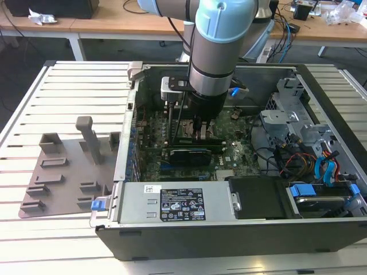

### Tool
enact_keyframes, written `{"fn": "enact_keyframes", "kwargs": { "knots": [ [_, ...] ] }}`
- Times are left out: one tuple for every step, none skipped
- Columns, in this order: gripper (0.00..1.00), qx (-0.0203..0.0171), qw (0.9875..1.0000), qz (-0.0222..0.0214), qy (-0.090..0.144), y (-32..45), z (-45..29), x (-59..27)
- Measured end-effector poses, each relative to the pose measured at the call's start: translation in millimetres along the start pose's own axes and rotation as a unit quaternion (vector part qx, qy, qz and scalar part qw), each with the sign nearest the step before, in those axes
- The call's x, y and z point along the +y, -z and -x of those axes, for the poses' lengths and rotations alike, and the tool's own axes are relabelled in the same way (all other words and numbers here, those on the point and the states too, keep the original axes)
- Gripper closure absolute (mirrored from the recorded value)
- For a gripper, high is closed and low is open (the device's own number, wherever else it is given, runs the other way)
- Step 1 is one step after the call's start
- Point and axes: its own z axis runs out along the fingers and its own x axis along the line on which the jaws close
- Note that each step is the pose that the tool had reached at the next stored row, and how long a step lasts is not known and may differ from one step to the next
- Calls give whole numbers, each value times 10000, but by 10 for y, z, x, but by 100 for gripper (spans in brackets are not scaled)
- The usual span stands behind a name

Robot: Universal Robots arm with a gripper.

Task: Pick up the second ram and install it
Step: 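Insert the second ram into the second slot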

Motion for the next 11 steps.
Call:
{"fn": "enact_keyframes", "kwargs": {
  "knots": [
    [87, 1, 10000, 1, 0, 1, 0, 0],
    [87, 1, 10000, 0, 0, 1, 0, 0],
    [87, 1, 10000, 0, 0, 1, 0, 0],
    [87, 1, 10000, 1, 0, 2, 0, 0],
    [87, 2, 10000, 1, 0, 1, -1, 0],
    [87, 4, 10000, 2, 0, -4, -2, 1],
    [87, 3, 10000, 2, 0, -13, -2, 0],
    [87, 3, 10000, 1, 0, -22, -2, 0],
    [87, 3, 10000, 1, 0, -30, -3, 0],
    [87, 3, 10000, 2, 0, -49, -4, -1],
    [87, 5, 10000, 2, 0, -59, -6, -1]
  ]
}}
